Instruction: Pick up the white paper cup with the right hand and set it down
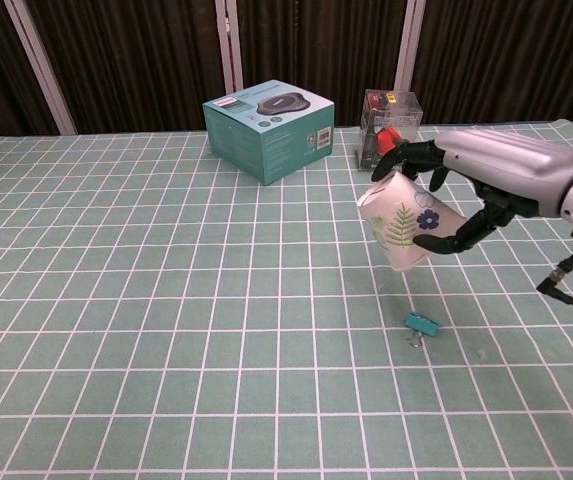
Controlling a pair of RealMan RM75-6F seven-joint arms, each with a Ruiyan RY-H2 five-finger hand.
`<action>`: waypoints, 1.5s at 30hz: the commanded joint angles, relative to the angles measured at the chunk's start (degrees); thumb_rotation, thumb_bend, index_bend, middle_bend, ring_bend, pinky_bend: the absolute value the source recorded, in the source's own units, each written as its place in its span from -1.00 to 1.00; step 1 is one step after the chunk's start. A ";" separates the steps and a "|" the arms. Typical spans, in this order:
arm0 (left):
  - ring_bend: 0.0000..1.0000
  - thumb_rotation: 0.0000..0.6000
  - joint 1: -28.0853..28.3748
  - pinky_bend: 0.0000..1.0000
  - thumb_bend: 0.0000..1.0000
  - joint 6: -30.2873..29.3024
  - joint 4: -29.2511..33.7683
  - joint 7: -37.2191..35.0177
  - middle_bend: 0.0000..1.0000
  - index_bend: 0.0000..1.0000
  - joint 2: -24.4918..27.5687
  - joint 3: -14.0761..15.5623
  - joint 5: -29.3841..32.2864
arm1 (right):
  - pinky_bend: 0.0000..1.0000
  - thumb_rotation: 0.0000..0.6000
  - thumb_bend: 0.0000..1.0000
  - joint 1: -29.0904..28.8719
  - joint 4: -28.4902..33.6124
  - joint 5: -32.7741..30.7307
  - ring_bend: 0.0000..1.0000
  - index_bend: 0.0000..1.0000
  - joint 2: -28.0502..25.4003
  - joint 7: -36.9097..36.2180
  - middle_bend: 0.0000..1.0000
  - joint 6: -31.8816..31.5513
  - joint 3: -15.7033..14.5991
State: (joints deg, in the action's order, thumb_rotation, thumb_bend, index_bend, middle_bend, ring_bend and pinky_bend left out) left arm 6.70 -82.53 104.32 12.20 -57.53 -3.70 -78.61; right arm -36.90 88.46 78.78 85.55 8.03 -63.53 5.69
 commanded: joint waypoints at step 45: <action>-1.00 1.00 -0.32 -1.00 -1.00 -0.49 0.36 -0.73 -1.00 -1.00 0.56 0.18 -0.99 | -0.71 1.00 -0.43 4.74 -12.98 6.48 -0.96 -0.65 10.20 -10.82 -0.55 -1.37 -3.53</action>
State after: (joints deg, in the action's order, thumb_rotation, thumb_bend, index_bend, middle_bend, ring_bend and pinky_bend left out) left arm 6.37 -83.03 104.68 11.47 -56.97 -3.52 -79.59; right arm -32.19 75.44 85.17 95.94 -2.55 -65.14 2.35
